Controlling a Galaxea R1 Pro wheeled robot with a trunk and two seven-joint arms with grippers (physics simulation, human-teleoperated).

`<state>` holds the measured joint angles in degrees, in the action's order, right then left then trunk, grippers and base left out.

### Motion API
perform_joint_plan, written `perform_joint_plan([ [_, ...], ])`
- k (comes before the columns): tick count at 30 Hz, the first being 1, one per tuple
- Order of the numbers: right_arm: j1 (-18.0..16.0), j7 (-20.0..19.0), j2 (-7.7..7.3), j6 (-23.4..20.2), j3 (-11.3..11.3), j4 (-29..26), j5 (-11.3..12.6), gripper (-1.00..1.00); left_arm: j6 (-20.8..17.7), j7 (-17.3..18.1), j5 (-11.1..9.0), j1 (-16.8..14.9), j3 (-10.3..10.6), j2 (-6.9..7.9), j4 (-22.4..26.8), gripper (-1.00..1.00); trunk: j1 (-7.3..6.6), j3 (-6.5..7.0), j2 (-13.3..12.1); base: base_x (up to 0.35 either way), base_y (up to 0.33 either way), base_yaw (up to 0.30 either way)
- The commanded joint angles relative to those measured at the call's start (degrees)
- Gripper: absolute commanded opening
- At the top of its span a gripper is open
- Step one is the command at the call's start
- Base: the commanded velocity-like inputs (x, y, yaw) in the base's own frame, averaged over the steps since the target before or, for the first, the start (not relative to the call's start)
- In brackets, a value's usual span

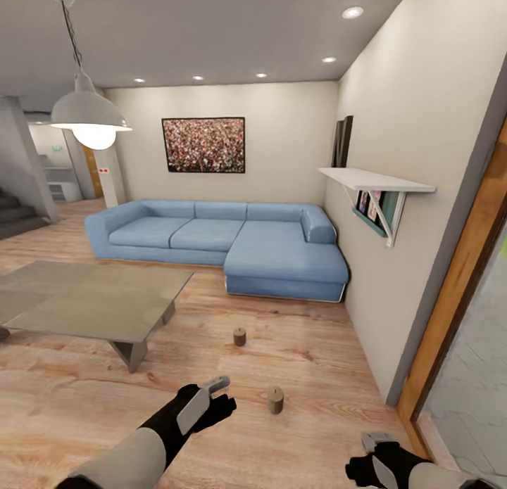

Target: Place each of the two pumpkins and all three candles from the living room inside a cabinet in the living room (use any cabinet), then make sure every cabinet is closed, and position the cauldron so it is next to a table in the living room.

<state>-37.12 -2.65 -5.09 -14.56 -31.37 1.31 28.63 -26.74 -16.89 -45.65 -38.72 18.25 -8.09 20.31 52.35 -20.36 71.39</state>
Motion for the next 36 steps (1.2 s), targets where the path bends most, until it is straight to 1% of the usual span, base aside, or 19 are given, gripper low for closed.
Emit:
perform_joint_plan([
  [1,-0.38,-0.27,-0.01,-0.14,-0.46,0.10,0.75,1.00,-0.45,-0.50,-0.59,-0.84,0.43,-0.02,0.05,1.00,0.00,-0.17,0.05,0.000,0.000,0.077],
  [2,-0.91,-0.26,-0.01,-0.19,-0.42,0.10,1.66,1.00,-0.88,-0.51,-0.59,-2.19,0.41,-0.11,-0.03,1.00,0.00,-0.26,0.05,0.000,0.000,0.077],
  [3,-1.79,-0.26,-0.01,-0.24,-0.39,0.10,3.67,1.00,-1.26,-0.51,-0.59,-3.75,0.44,-0.18,-0.10,1.00,0.00,-0.35,0.05,0.000,0.000,0.077],
  [4,-2.47,-0.26,-0.02,-0.26,-0.38,0.10,5.22,1.00,-1.42,-0.51,-0.59,-4.52,0.45,-0.23,-0.13,1.00,0.00,-0.44,0.05,0.000,0.000,0.078],
  [5,-2.85,-0.26,-0.04,-0.27,-0.37,0.10,5.98,1.00,-1.48,-0.51,-0.59,-4.86,0.46,-0.25,-0.12,1.00,0.00,-0.53,0.05,0.000,0.000,0.078],
  [6,-4.03,-0.26,-0.06,-0.25,-0.36,0.10,7.82,1.00,-1.61,-0.51,-0.59,-5.64,0.47,-0.32,-0.09,1.00,0.00,-0.62,0.05,0.000,0.000,0.080],
  [7,-4.72,-0.25,-0.08,-0.23,-0.36,0.10,8.62,1.00,-1.66,-0.51,-0.58,-6.05,0.44,-0.40,-0.04,1.00,0.00,-0.71,0.05,0.000,0.000,0.080],
  [9,-5.40,-0.25,-0.05,-0.22,-0.36,0.10,9.30,1.00,-1.70,-0.51,-0.55,-6.72,0.45,-0.72,0.04,1.00,0.00,-0.89,0.05,0.000,0.000,0.082],
  [12,-5.93,-0.25,-0.06,-0.12,-0.35,-0.05,9.79,1.00,-1.73,-0.47,-0.51,-8.24,0.47,-1.32,0.21,1.00,0.00,-1.09,0.05,0.000,0.000,0.062],
  [17,-6.08,-0.25,-0.09,-0.05,-0.42,-2.24,9.92,1.00,-1.86,-0.30,-0.56,-9.36,0.47,-1.66,0.41,1.00,0.00,-1.18,0.05,0.000,0.000,0.015],
  [18,-6.10,-0.25,-0.09,-0.08,-0.44,-3.14,9.94,1.00,-2.13,-0.03,-0.57,-10.81,0.47,-1.71,0.44,1.00,0.00,-1.18,0.05,0.000,0.000,0.003],
  [20,-6.11,-0.21,-0.05,-0.07,-0.46,-3.45,9.95,1.00,-2.28,0.06,-0.58,-11.63,0.47,-1.73,0.50,1.00,0.00,-1.19,0.05,0.000,0.000,0.002],
  [24,-6.11,-0.14,-0.03,-0.04,-0.51,-3.67,9.96,1.00,-2.33,0.04,-0.58,-12.23,0.47,-1.77,0.79,1.00,0.00,-1.19,0.05,0.000,0.000,0.001],
  [26,-6.12,-0.10,0.13,0.01,-0.87,-3.65,9.86,1.00,-2.21,0.05,-0.58,-12.42,0.47,-1.76,0.90,1.00,0.00,-1.19,0.05,0.000,0.000,0.000],
  [32,-6.12,-0.08,0.27,0.20,-1.14,-3.60,9.57,1.00,-1.97,0.04,-0.47,-12.50,0.62,-1.76,0.77,1.00,0.00,-1.19,0.05,0.000,0.000,0.000],
  [36,-6.12,-0.08,0.29,0.16,-1.14,-3.60,9.53,1.00,-1.93,0.02,0.50,-12.51,1.05,-1.69,-0.66,1.00,0.00,-1.19,0.05,0.035,-0.015,0.000],
])
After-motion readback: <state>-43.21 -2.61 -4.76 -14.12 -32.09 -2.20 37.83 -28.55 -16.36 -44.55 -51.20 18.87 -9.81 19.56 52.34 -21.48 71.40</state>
